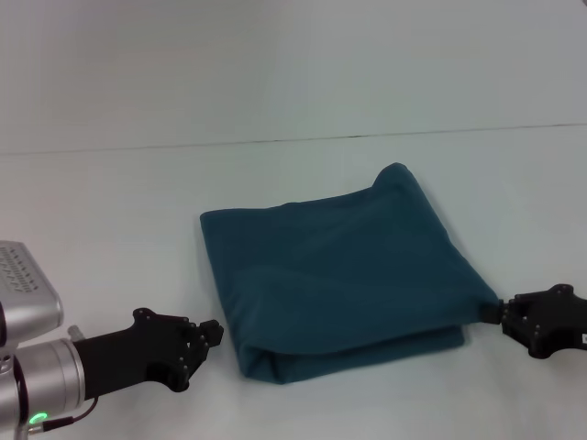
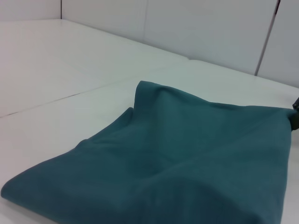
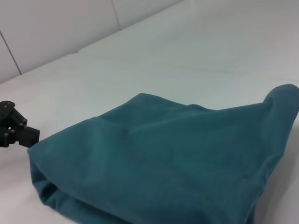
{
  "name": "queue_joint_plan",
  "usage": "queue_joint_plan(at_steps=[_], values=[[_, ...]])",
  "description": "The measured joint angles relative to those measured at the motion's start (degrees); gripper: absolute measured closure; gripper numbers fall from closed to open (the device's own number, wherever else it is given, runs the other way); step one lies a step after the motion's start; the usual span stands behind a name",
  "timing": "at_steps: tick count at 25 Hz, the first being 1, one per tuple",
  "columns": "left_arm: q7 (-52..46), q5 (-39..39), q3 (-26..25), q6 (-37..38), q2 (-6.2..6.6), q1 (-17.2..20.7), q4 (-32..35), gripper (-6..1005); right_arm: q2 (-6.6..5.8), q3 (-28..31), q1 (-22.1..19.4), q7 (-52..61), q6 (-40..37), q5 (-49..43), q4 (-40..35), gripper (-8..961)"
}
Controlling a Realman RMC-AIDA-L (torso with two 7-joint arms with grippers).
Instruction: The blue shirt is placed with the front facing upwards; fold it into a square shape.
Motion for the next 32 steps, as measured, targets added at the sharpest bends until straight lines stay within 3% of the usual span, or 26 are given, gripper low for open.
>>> queue_joint_plan(at_steps=[7, 12, 18, 22, 25, 29, 32], values=[[-0.25, -0.74, -0.67, 0.51, -0.12, 0.23, -0.85, 965, 0.45, -0.14, 0.37, 4.5, -2.45, -3.28, -1.41, 897], [0.53, -2.04, -0.23, 1.94, -0.11, -0.14, -1.07, 966, 0.81, 4.02, -0.43, 5.36, -3.9, -2.97, -2.77, 888], [0.97, -1.89, 0.4, 5.35, -0.11, 0.72, -1.53, 901, 0.78, 5.53, -0.29, 5.43, -4.7, -2.78, -2.87, 699], [1.5, -3.95, 1.25, 4.72, -0.37, 3.38, -3.81, 756, 0.83, 5.62, -0.2, 5.11, -4.85, -2.2, -2.92, 508], [3.99, -11.15, 1.1, 2.59, -0.44, 4.29, -4.01, 655, 0.96, 6.24, -0.54, 4.43, -4.97, -0.3, -2.94, 390], [8.33, -20.86, 1.79, -0.79, -0.4, 2.12, -0.42, 540, 1.3, 7.71, -0.9, 3.02, -5.29, 2.25, -2.94, 250], [9.86, -21.86, 2.65, -4.54, -0.47, -2.34, 3.73, 454, 2.05, 8.98, -0.92, 1.76, -5.35, 2.76, -2.87, 250]])
